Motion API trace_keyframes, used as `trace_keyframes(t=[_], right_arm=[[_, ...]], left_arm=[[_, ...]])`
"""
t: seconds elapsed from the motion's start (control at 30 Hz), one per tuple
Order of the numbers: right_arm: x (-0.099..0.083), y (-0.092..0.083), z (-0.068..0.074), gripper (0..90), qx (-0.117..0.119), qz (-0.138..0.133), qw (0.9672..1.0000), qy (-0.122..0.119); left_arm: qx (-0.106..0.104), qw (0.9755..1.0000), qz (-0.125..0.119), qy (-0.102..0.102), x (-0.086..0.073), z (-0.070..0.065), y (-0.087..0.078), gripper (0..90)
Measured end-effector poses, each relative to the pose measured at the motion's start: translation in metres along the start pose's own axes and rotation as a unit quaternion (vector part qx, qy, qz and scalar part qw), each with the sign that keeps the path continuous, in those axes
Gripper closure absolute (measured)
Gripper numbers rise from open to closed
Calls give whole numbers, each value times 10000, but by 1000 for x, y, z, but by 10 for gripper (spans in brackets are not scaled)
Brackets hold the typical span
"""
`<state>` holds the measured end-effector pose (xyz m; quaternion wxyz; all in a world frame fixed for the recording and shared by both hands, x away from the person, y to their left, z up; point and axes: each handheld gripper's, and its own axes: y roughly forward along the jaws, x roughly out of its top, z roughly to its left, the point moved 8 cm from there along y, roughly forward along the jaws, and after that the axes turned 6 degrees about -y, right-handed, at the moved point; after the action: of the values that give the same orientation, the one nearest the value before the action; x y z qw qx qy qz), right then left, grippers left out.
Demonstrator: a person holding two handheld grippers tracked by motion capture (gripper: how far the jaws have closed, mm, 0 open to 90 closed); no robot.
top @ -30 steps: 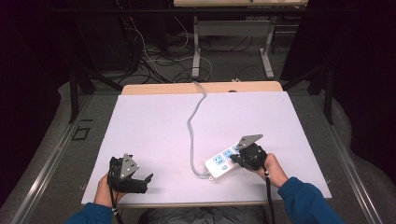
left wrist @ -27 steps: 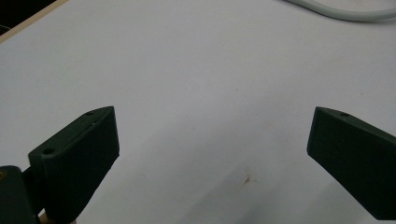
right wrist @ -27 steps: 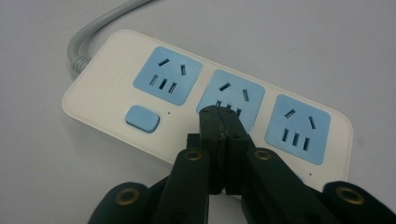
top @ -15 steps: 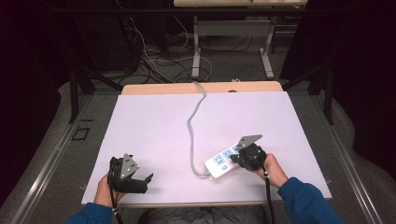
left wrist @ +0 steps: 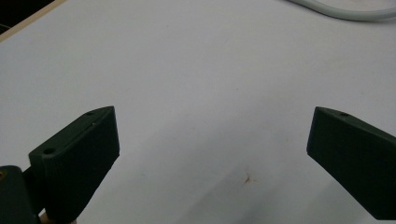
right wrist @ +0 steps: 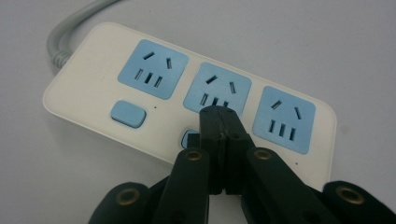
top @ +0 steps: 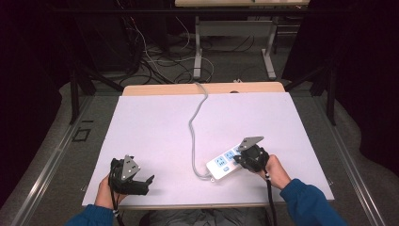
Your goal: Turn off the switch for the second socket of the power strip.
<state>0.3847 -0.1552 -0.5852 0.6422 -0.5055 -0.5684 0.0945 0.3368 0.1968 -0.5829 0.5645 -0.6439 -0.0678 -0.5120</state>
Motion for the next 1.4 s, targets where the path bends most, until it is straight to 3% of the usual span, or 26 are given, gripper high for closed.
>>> trace_keyframes(t=[0.07,0.23,0.27,0.43,0.73,0.9,1.03,1.2,1.3,1.33,1.4], right_arm=[[-3,-2,-1,900,204,-37,9996,212],[-2,-1,-1,900,-5,-54,9999,93],[-1,-1,-2,900,50,-75,10000,8],[-2,-2,-1,900,44,-53,9999,103],[-1,-2,0,900,84,-38,10000,-28],[0,-1,2,900,38,-110,9999,18],[-1,-2,3,900,146,-57,9999,-41],[-2,-1,0,900,27,-76,10000,-44],[-4,-2,0,900,109,-93,9999,17],[-3,-2,0,900,21,-120,9999,40],[-3,-2,0,900,58,-101,9999,-47]], left_arm=[[2,10000,-8,14,0,0,0,23],[10,10000,29,47,0,1,0,23],[-1,10000,-1,23,0,0,0,23],[22,10000,29,64,0,1,0,23],[-14,10000,10,16,0,0,0,23],[-9,10000,-12,47,1,0,1,23],[-8,10000,6,44,0,0,0,23],[-14,10000,-8,59,1,0,0,23],[-21,10000,-22,36,1,0,0,23],[-23,10000,-19,34,1,0,0,23],[-29,10000,-15,35,1,0,0,23]])
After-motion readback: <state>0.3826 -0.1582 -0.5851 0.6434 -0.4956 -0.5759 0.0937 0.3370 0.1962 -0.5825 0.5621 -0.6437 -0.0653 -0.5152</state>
